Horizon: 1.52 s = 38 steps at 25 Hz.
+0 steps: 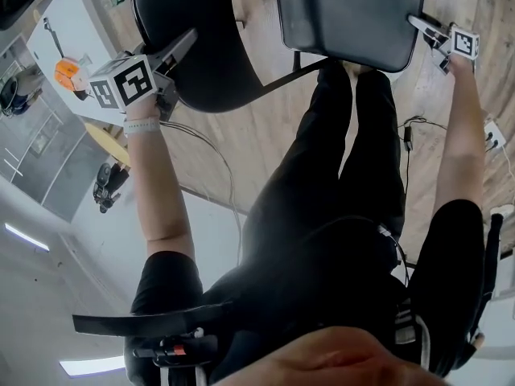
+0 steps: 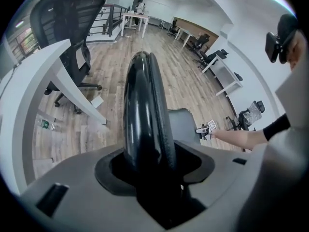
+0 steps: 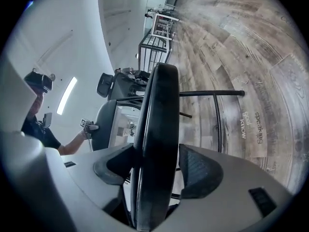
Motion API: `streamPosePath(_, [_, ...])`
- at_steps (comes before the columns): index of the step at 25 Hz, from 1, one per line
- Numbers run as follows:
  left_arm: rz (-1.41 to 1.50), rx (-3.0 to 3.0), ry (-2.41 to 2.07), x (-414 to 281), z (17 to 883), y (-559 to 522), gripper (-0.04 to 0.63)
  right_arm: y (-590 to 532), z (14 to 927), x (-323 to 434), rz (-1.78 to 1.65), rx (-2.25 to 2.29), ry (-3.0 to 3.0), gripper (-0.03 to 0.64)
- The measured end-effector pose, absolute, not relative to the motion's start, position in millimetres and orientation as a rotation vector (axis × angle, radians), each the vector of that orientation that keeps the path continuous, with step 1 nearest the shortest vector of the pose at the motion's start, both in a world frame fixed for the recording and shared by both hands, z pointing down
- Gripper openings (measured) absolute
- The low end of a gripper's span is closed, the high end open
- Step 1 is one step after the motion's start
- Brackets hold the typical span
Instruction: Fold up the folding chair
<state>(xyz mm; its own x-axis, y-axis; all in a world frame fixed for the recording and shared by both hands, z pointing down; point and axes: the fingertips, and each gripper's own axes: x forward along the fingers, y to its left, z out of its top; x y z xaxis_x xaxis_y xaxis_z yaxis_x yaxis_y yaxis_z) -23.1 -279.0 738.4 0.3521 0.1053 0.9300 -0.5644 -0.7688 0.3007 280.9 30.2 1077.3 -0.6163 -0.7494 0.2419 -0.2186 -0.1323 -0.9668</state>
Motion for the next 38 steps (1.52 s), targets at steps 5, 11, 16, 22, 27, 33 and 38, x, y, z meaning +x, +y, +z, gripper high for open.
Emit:
streamPosePath(5, [1.466, 2.002, -0.308, -21.3, 743.1, -272.4, 0.138, 28.1, 1075.2, 276.6, -1.759, -1.026, 1.730, 0.271])
streamPosePath(11, [1.421, 1.964, -0.273, -33.2, 710.6, -275.7, 0.081, 9.0, 1042.2, 263.6, -1.739, -0.992, 1.747, 0.262])
streamPosePath(16, [1.427, 2.001, -0.252, -29.3, 683.2, -274.4, 0.057, -4.9, 1006.2, 248.4, -1.774, -0.917, 1.738, 0.249])
streamPosePath(22, [1.463, 2.005, -0.287, -38.0, 671.7, -279.5, 0.057, -25.5, 960.5, 221.1, -1.713, -0.796, 1.831, 0.222])
streamPosePath(27, [1.488, 2.018, -0.305, -64.0, 650.8, -302.5, 0.058, -60.5, 912.0, 179.5, -1.668, -0.714, 1.935, 0.193])
streamPosePath(33, [1.499, 2.019, -0.331, -61.7, 638.6, -304.0, 0.057, -79.2, 864.3, 162.6, -1.572, -0.620, 2.047, 0.160])
streamPosePath(38, [1.503, 2.026, -0.333, -52.8, 624.4, -304.6, 0.057, -95.0, 826.9, 156.0, -1.510, -0.570, 2.057, 0.124])
